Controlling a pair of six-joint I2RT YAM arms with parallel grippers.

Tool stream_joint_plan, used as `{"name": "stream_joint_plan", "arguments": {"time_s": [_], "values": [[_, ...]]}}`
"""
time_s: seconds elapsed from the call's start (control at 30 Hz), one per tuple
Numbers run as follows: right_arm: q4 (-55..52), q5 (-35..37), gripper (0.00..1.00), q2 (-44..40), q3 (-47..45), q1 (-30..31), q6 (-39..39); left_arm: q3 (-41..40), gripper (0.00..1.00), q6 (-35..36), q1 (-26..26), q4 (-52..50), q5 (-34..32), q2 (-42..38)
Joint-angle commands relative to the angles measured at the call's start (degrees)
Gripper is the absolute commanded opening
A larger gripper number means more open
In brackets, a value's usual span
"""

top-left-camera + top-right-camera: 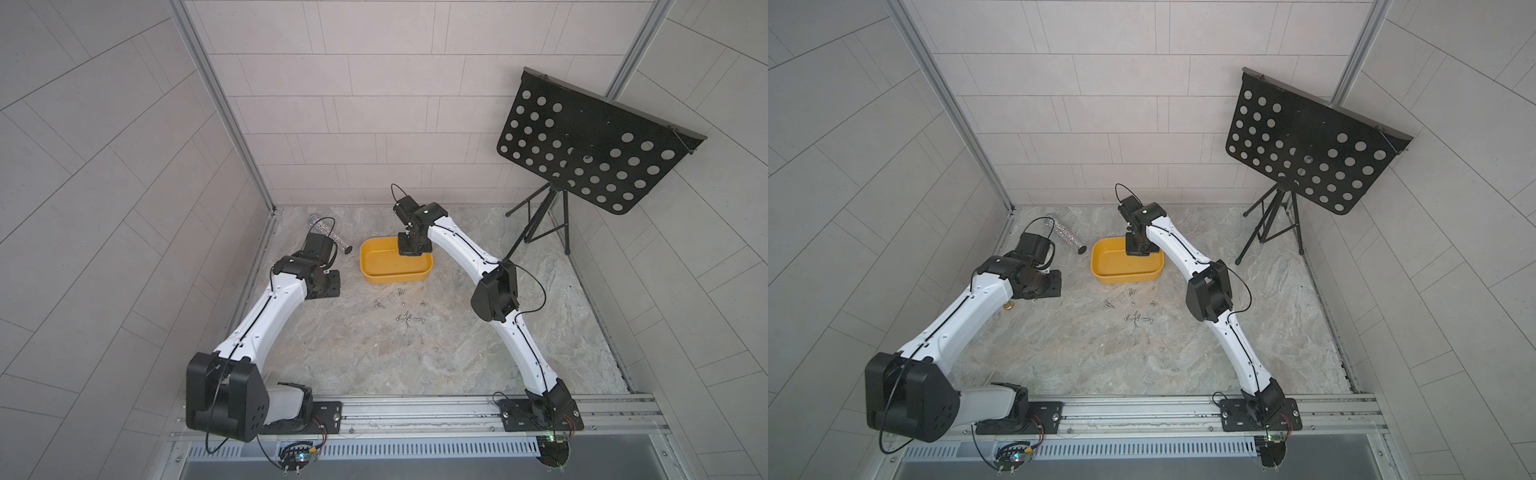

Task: Put the screws on the desktop into the storage box
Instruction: Place the screw in the storage box, then pick up the screw from the center of the board.

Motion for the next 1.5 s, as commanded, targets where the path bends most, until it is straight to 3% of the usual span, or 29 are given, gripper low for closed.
{"name": "stream_joint_plan", "arguments": {"time_s": [0.0,0.07,0.2,0.37,0.67,1.47], "values": [[-3.19,0.4,0.12,-2.22,1.08,-0.23,-0.59,-0.54,0.55,0.54,0.42,-0.42,0.03,-0.91],[-3.55,0.35,0.26,-4.41,-0.41,0.03,-1.79,-0.65,0.58,0.54,0.41,-0.29,-0.05,-1.17],[4.05,2.13,0.37,-16.01,-16.11,1.63,-4.04,-0.89,0.61,0.54,0.33,0.04,-0.14,-1.66],[14.05,2.4,0.41,-32.36,-41.41,2.92,-3.57,-1.17,0.61,0.37,0.4,0.21,-0.19,-1.57],[16.35,0.79,0.43,-47.21,-65.22,3.92,-3.75,-2.33,0.63,-0.29,-0.14,0.87,4.71,0.0],[19.79,-3.81,0.39,-33.66,-65.13,8.2,-0.95,-2.49,0.63,-0.52,-0.38,0.19,1.44,0.45]]}}
